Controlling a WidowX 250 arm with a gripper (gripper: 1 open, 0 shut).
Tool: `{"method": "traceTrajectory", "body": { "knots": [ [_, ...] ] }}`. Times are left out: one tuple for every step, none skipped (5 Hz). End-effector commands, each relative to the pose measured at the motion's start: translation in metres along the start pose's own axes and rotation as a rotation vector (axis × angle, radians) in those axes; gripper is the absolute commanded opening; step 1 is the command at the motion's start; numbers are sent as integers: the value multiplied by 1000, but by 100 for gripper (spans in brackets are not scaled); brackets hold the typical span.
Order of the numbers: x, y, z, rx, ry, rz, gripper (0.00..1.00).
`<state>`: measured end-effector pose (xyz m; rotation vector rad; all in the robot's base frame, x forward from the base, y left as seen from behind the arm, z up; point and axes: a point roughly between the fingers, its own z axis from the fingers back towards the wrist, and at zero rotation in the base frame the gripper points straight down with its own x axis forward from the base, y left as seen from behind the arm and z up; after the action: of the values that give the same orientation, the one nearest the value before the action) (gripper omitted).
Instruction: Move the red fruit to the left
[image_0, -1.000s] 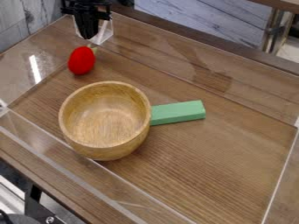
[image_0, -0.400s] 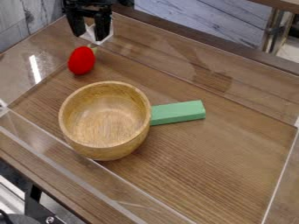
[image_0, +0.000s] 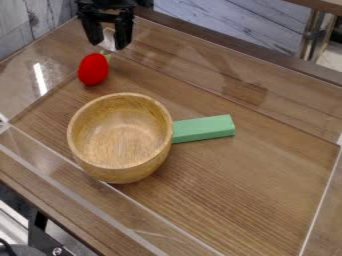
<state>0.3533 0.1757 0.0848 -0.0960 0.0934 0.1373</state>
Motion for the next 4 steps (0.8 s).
{"method": "traceTrajectory", "body": {
  "knots": [
    [-3, -16, 41, 20, -87, -7, 100],
    [-5, -23, 43, 14, -82, -14, 100],
    [-7, -33, 46, 13, -78, -31, 100],
    [-9, -44, 47, 10, -71, -48, 100]
  ]
}}
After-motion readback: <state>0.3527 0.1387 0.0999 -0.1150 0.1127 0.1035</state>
